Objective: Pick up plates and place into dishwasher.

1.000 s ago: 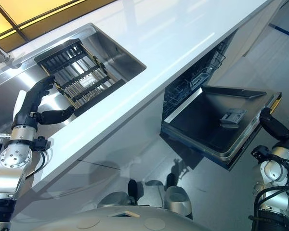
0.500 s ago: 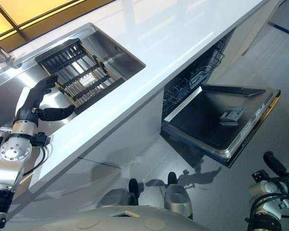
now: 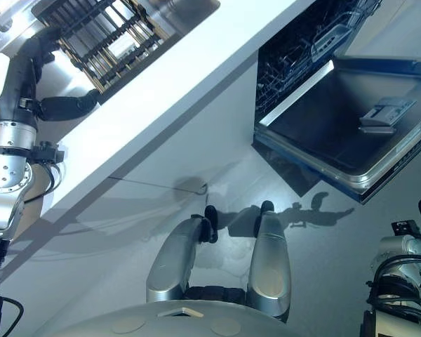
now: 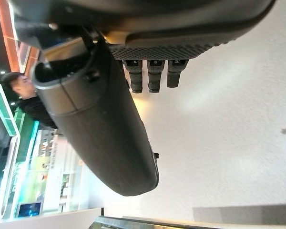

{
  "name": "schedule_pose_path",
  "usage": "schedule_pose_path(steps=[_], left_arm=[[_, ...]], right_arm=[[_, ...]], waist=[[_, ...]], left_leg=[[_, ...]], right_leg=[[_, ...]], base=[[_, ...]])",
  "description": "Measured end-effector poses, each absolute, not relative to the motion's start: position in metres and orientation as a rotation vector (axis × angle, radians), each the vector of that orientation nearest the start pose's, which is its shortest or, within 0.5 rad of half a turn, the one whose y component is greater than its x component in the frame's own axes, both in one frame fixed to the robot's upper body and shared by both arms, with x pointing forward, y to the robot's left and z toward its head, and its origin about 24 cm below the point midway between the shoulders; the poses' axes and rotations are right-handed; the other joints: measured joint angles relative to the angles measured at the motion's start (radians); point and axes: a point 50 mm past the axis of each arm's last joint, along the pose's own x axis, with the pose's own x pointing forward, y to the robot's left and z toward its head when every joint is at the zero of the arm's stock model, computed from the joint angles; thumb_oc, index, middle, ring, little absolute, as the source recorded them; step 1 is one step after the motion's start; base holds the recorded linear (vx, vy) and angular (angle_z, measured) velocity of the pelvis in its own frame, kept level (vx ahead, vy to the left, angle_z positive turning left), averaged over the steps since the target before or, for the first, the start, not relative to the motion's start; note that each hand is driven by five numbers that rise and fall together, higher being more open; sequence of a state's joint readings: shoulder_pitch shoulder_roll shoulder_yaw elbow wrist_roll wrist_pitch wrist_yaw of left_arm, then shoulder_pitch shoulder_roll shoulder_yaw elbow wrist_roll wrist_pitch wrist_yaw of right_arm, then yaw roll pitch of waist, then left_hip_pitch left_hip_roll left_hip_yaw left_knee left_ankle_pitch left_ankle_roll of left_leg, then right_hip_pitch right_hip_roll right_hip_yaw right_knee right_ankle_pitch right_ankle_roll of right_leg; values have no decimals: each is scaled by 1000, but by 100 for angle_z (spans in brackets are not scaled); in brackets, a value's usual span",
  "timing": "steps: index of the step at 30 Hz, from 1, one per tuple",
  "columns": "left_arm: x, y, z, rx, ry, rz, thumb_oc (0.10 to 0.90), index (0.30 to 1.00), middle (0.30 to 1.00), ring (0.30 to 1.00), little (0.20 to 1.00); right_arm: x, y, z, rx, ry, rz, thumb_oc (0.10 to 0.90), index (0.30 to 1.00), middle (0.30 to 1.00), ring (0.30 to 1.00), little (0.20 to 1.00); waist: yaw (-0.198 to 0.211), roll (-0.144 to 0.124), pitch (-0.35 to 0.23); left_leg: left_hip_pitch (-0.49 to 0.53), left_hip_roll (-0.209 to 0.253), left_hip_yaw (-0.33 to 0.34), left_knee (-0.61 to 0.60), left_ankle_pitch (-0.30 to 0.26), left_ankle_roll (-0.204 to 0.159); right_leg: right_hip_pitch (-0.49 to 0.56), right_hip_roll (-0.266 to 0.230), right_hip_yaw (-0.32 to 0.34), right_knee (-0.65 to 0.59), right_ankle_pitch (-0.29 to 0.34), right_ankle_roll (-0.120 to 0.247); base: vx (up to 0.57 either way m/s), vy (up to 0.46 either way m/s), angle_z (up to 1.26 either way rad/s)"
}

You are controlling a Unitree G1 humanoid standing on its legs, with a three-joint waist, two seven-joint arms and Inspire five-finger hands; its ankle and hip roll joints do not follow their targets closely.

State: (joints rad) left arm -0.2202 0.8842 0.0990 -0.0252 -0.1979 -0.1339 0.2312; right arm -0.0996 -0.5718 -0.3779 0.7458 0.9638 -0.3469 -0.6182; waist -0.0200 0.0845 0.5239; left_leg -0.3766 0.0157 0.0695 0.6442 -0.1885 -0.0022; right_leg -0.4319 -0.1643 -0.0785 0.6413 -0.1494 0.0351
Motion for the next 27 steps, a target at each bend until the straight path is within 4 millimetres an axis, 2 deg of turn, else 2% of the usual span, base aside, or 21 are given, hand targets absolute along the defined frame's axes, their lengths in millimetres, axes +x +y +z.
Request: schedule_pose_path(steps=[3,9,15,19,27], left_arm=[[272,294,218,631,-522,277,800,900,900,900,900],[272,294,238,638,-589,299,800,900,900,900,900],[271,293,247,643,-623,304,800,900,900,900,900],[269,292,254,640,-658,308,800,900,900,900,900],[271,289,267,646,-708,306,800,900,900,900,900]], right_arm=[[177,-412,19,460,-9,-1370,800,900,900,900,900],[193,-404,18,477,7,-1247,800,900,900,900,900],[217,-389,18,597,0,-1023,800,900,900,900,900],[221,-387,18,661,-30,-917,800,900,900,900,900],[231,-391,28,663,-34,-791,800,900,900,900,900]], waist=[[6,1,6],[13,4,7],[17,10,5],[16,15,3],[17,22,4]], left_leg=[[-32,0,-3,79,-37,-4],[-126,-8,-18,143,-42,-8],[-171,-36,-47,157,-42,-7],[-195,-36,-50,158,-41,-7],[-231,-40,-71,149,-41,-7]], right_leg=[[-44,-1,19,84,-35,-3],[-144,-3,29,159,-46,-11],[-193,-1,41,179,-45,-11],[-215,1,39,179,-45,-11],[-245,4,20,163,-45,-11]], base=[[-18,0,-10],[-25,11,0],[-55,27,-1],[-46,11,-3],[-32,28,-4]])
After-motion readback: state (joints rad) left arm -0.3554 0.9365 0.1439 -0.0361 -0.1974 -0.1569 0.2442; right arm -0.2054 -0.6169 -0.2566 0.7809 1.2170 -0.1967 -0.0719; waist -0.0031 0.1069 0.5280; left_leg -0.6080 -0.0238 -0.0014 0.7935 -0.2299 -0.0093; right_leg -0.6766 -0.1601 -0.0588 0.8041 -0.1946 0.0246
